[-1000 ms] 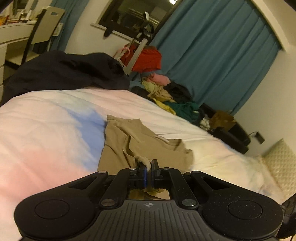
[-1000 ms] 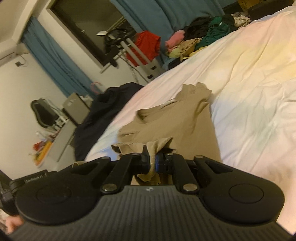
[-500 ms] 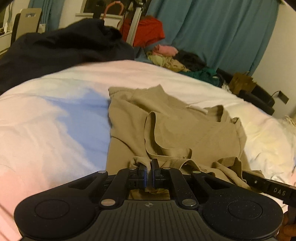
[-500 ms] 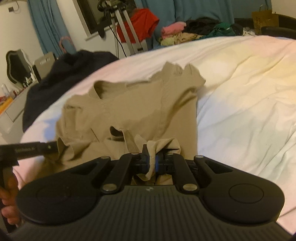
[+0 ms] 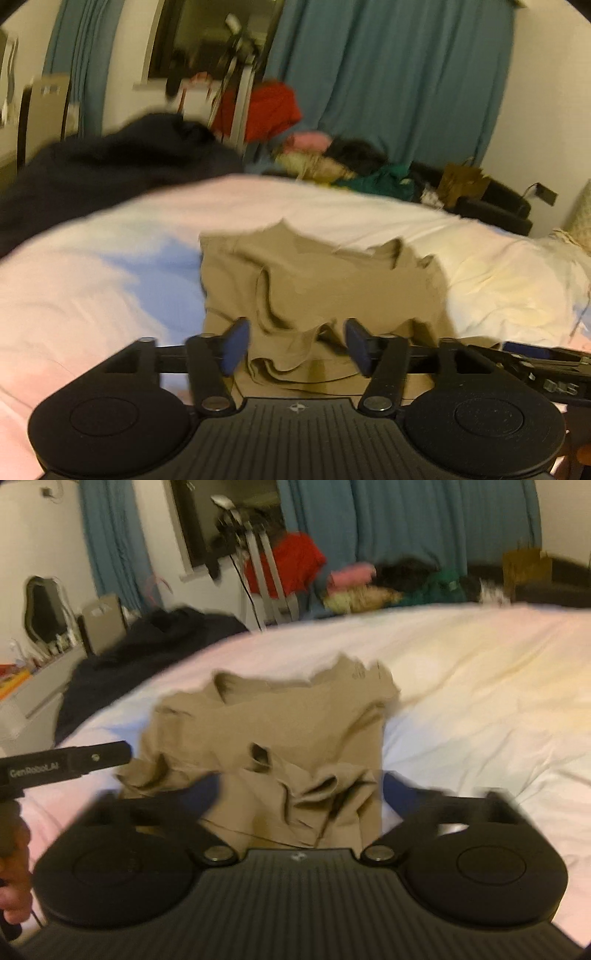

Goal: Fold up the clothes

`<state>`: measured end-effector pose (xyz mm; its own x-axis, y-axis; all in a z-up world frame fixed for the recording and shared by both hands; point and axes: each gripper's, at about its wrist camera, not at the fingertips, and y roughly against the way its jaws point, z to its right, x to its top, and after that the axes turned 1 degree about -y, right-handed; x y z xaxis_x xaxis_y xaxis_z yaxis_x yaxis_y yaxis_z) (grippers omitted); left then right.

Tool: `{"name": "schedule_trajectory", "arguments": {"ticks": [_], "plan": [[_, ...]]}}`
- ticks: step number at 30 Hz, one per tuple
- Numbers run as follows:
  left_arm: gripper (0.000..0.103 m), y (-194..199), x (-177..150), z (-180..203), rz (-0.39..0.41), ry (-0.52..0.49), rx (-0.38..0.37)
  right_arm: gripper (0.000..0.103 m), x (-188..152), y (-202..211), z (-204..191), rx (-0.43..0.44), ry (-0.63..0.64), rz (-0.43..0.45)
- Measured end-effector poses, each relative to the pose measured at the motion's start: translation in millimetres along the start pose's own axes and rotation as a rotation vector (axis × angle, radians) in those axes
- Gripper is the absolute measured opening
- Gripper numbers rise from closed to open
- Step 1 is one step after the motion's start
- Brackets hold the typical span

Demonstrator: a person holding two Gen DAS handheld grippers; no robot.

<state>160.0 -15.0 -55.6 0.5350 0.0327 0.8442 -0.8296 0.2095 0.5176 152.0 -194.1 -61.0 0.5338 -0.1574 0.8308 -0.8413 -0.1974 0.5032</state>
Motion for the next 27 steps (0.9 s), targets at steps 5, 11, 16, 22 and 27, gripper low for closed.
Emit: {"name": "schedule_trajectory", "arguments": {"ticks": [5,11,16,22,27], "plan": [[0.087,54,-4,11,0.053,-0.051,0.0,0.103,-4,49,-14,-0.025,0.035,0.074],[0.09,96,-14,18,0.081,-0.065,0.003,0.103,-11,84,-22,-0.052,0.046,0.123],[0.09,119,-22,19,0.083,-0.044,-0.007,0.103,-16,100,-25,-0.06,0.041,0.16],[0.091,124,-25,17,0.066,-0.023,-0.022,0.103,-17,102,-26,-0.071,0.054,0.167],[0.091,117,-39,10,-0.037,0.014,-0.034,0.103,-18,98,-24,-0.07,0.044,0.155]]}}
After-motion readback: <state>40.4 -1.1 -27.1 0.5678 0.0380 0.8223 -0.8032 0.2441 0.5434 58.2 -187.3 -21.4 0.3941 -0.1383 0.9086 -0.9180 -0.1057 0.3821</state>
